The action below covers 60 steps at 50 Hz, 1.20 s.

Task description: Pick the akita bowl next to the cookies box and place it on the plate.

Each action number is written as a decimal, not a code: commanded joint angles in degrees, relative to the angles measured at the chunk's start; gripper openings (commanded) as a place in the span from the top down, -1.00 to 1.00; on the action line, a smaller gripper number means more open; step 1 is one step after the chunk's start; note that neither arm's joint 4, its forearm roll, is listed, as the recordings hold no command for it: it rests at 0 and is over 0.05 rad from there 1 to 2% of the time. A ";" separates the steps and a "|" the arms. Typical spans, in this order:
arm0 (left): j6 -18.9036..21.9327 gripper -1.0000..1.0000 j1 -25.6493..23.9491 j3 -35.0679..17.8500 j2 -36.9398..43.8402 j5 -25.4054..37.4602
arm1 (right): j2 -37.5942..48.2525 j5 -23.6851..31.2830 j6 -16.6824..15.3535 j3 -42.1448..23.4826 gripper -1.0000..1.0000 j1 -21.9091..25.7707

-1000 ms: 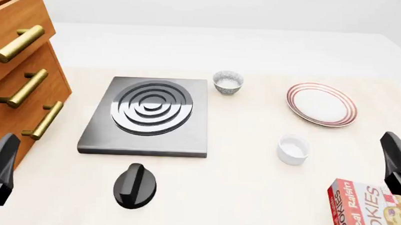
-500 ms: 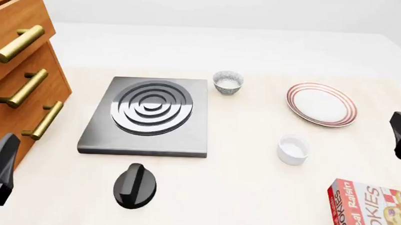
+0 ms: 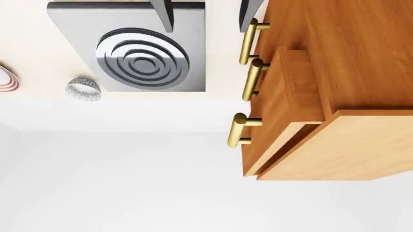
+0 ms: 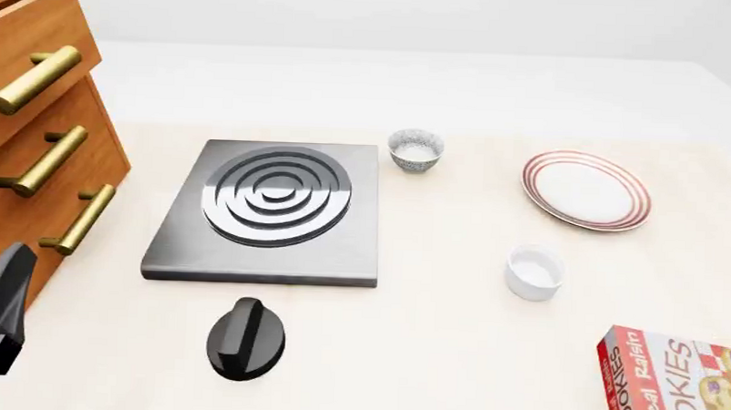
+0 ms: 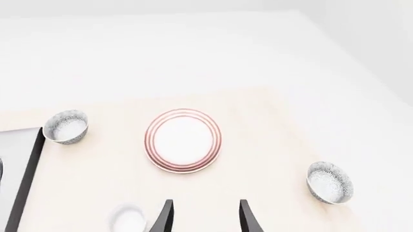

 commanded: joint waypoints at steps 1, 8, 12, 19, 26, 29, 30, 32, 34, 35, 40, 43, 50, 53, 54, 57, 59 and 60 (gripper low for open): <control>0.00 -1.00 0.00 0.00 0.00 0.00 | 6.70 4.30 -0.55 -7.10 -1.00 -3.03; 0.00 -1.00 0.00 0.00 0.00 0.00 | 11.31 6.39 -3.00 -11.49 -1.00 -6.59; 0.00 -1.00 0.00 0.00 0.00 0.00 | 13.34 8.31 -3.03 -14.73 -1.00 -7.20; 0.00 -1.00 0.00 0.00 0.00 0.00 | 16.72 10.03 -2.93 -18.15 -1.00 -8.97; 0.00 -1.00 0.00 0.00 0.00 0.00 | 20.36 11.39 -3.06 -20.79 -1.00 -10.62; 0.00 -1.00 0.00 0.00 0.00 0.00 | 22.19 12.26 -2.85 -22.38 -1.00 -11.41; 0.00 -1.00 0.00 0.00 0.00 0.00 | 22.20 12.26 -2.85 -22.39 -1.00 -11.41; 0.00 -1.00 0.00 0.00 0.00 0.00 | 24.63 13.16 -2.91 -24.26 -1.00 -12.87; 0.00 -1.00 0.00 0.00 0.00 0.00 | 26.34 13.80 -2.75 -25.58 -1.00 -14.14; 0.00 -1.00 0.00 0.00 0.00 0.00 | 26.67 14.05 -2.93 -26.06 -1.00 -14.39; 0.00 -1.00 0.00 0.00 0.00 0.00 | 29.09 15.67 -3.04 -28.95 -1.00 -16.06; 0.00 -1.00 0.00 0.00 0.00 0.00 | 29.90 16.49 -2.70 -30.24 -1.00 -16.60; 0.00 -1.00 0.00 0.00 0.00 0.00 | 33.42 19.80 -1.16 -35.64 -1.00 -19.61; 0.00 -1.00 0.00 0.00 0.00 0.00 | 34.27 20.74 -1.19 -37.41 -1.00 -20.23; 0.00 -1.00 0.00 0.00 0.00 0.00 | 34.68 21.15 -1.08 -38.15 -1.00 -20.60; 0.00 -1.00 0.00 0.00 0.00 0.00 | 36.49 22.61 0.10 -40.43 -1.00 -21.38; 0.00 -1.00 0.00 0.00 0.00 0.00 | 37.93 23.46 -0.94 -42.12 -1.00 -22.97; 0.00 -1.00 0.00 0.00 0.00 0.00 | 39.04 23.98 -1.75 -43.21 -1.00 -24.50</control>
